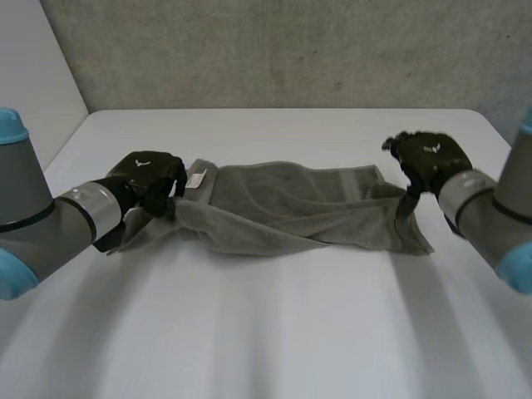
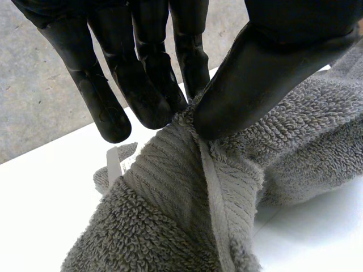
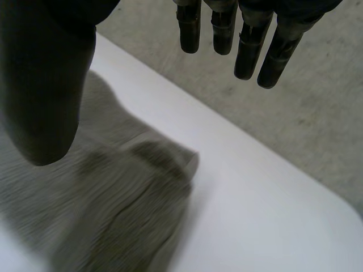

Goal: Fold the towel.

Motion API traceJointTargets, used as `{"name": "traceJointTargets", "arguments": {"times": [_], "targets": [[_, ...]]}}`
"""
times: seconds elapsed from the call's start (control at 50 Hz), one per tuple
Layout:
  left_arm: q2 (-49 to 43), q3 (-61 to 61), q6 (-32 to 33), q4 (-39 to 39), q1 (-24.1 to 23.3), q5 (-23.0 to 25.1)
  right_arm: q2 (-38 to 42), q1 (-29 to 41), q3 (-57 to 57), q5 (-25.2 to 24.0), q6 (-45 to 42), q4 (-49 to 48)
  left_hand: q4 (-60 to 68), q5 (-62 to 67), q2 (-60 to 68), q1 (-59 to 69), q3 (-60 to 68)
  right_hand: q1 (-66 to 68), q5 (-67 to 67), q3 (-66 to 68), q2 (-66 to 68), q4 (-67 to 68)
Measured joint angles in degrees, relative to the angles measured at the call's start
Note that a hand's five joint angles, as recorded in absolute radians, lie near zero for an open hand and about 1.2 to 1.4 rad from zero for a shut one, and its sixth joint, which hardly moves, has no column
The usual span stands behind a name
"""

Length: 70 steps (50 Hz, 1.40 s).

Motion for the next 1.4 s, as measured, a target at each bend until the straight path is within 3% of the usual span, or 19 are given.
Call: {"name": "traceJointTargets", "arguments": {"times": [0.2, 0.3, 0.42, 0.64, 0.82, 1.4], "targets": [[0.65, -0.44, -0.01, -0.09, -0.16, 0.03, -9.44, -0.98, 19.40, -0.50, 0.57, -7.13, 0.00, 0.00, 0.00, 0.00, 0.00, 2.46, 1.72, 1.20, 1.72, 0.65], [0.84, -0.80, -0.03, -0.11, -0.25, 0.08, -10.61, -3.48, 23.97, -1.07, -0.13, -10.19, 0.00, 0.00, 0.00, 0.00, 0.00, 12.45, 13.16, 12.19, 12.96, 11.42], [0.87, -1.21, -0.05, -0.19, -0.23, 0.10, -10.27, -7.61, 25.85, -4.43, -1.64, -10.93, 0.00, 0.00, 0.00, 0.00, 0.00, 16.69, 16.78, 15.92, 16.18, 15.22], [1.02, -1.52, -0.07, -0.30, -0.07, 0.10, -3.33, -11.06, 22.44, -9.81, -3.81, -10.71, 0.00, 0.00, 0.00, 0.00, 0.00, 17.02, 17.03, 16.05, 16.17, 15.31], [1.04, -0.69, -1.18, -0.31, 0.24, 0.10, 3.31, -10.87, 17.62, -9.83, -3.68, -10.80, 0.00, -0.04, 0.00, 0.00, 0.00, 17.02, 17.12, 16.15, 16.17, 15.37], [0.67, -1.49, -2.09, -0.07, 0.98, 0.57, 11.67, -10.10, 8.73, -9.40, -3.21, -11.24, 0.00, -0.05, 0.00, 0.00, 0.00, 26.72, 26.62, 26.19, 26.65, 25.48]]}}
